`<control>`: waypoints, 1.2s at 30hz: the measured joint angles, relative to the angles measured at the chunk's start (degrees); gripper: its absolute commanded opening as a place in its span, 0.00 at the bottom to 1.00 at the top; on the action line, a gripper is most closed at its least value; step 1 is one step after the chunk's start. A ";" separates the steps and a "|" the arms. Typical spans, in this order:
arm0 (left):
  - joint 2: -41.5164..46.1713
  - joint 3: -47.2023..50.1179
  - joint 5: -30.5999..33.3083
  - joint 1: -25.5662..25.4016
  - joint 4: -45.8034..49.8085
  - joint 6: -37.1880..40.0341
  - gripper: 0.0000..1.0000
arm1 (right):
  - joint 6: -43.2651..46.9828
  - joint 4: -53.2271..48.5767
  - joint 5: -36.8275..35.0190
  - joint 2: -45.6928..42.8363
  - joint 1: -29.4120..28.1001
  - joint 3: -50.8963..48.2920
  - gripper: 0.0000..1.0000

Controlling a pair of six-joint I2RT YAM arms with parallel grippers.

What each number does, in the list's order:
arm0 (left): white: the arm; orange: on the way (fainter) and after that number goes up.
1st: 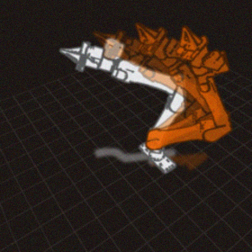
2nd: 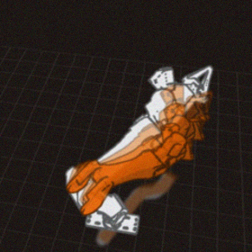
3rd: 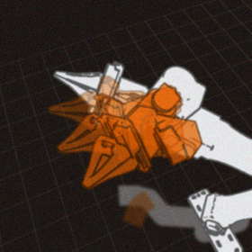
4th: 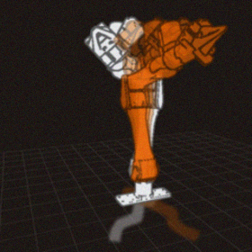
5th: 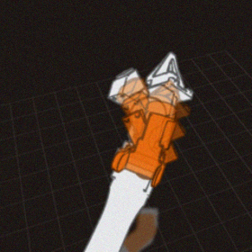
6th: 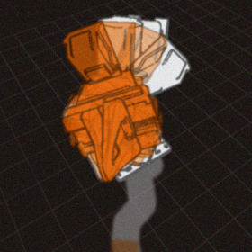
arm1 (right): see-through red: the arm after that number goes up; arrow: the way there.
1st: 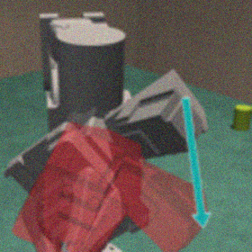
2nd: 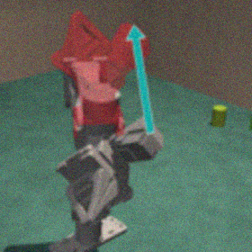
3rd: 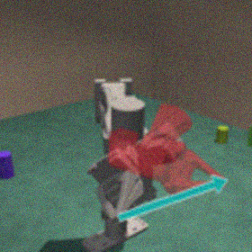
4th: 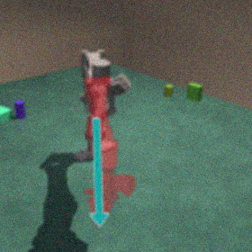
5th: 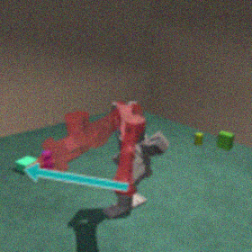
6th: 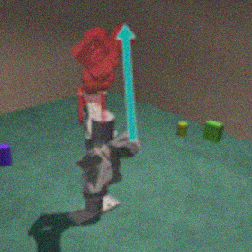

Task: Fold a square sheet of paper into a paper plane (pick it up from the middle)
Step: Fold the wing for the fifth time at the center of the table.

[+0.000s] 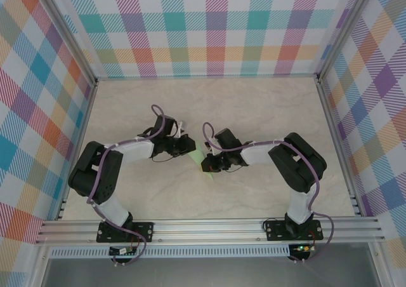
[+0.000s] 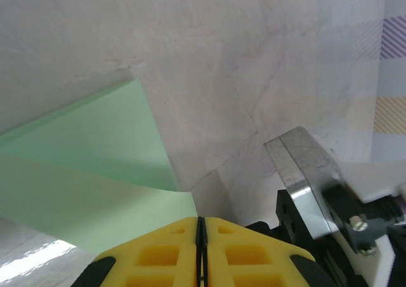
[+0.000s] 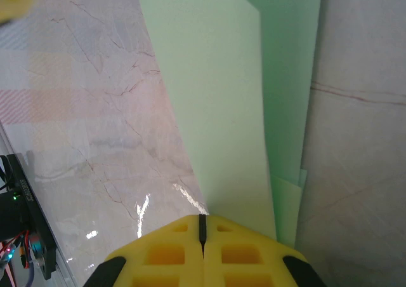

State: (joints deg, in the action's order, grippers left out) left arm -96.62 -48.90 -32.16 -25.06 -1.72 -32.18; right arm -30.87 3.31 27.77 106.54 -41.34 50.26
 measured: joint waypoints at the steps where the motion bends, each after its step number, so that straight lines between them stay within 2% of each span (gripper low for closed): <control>1: -0.96 0.00 0.00 -0.31 -0.39 -0.17 0.10 | 0.00 0.00 0.02 0.00 0.00 0.00 0.02; 7: -5.86 0.00 -0.11 -0.70 -0.55 -0.48 0.10 | -0.02 -0.09 0.02 0.00 0.00 0.07 0.02; 13: -6.80 -0.15 1.27 -0.66 0.11 0.09 0.09 | -0.02 -0.11 0.17 0.13 0.07 0.09 0.02; 23: -8.44 -1.95 -1.55 2.05 1.81 2.29 0.08 | 0.04 0.57 -0.17 -0.24 0.04 -1.09 0.02; 29: -8.98 -3.37 -0.81 5.66 2.86 4.00 0.08 | 0.22 0.48 -0.26 -0.33 0.07 -1.03 0.02; 36: -9.51 -5.25 0.20 6.56 5.25 5.25 0.07 | 0.26 0.28 -0.50 -0.72 0.04 -0.90 0.03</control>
State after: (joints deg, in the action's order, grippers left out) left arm -106.13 -54.15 -31.97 -18.50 3.53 -26.94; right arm -30.61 3.60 27.27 105.82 -41.30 49.36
